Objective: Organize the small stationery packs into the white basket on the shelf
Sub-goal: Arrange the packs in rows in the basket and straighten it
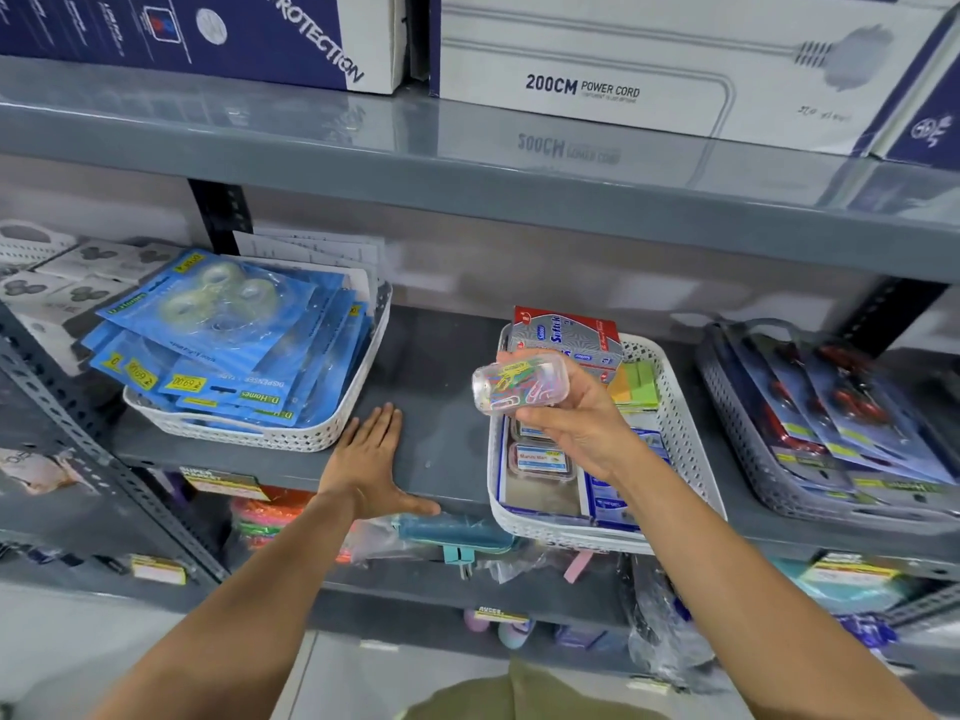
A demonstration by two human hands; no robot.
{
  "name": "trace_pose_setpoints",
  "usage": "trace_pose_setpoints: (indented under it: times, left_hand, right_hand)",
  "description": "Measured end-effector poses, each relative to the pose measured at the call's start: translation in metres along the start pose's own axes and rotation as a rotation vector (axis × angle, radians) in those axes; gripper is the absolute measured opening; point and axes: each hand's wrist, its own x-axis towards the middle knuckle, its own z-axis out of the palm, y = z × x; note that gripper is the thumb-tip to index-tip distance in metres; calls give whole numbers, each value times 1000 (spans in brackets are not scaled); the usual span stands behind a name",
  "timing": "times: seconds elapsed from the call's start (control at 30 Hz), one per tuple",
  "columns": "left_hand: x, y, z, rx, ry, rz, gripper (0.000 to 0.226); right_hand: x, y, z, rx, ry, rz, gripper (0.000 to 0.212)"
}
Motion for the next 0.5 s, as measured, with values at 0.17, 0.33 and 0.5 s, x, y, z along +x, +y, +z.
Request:
trace_pose_setpoints:
  times: [0.17,0.33,0.5]
  left_hand:
    - [1,-1,2,2,-10,-3,153]
    - [1,-1,2,2,-11,1,152]
    - [1,-1,2,9,-13,-7,152]
  right_hand:
    - [-9,-4,-14,-357,103,9,59]
    - [-16,-6,-25,-872,108,133,57]
    - [-22,6,-29,-1351,-56,262,57]
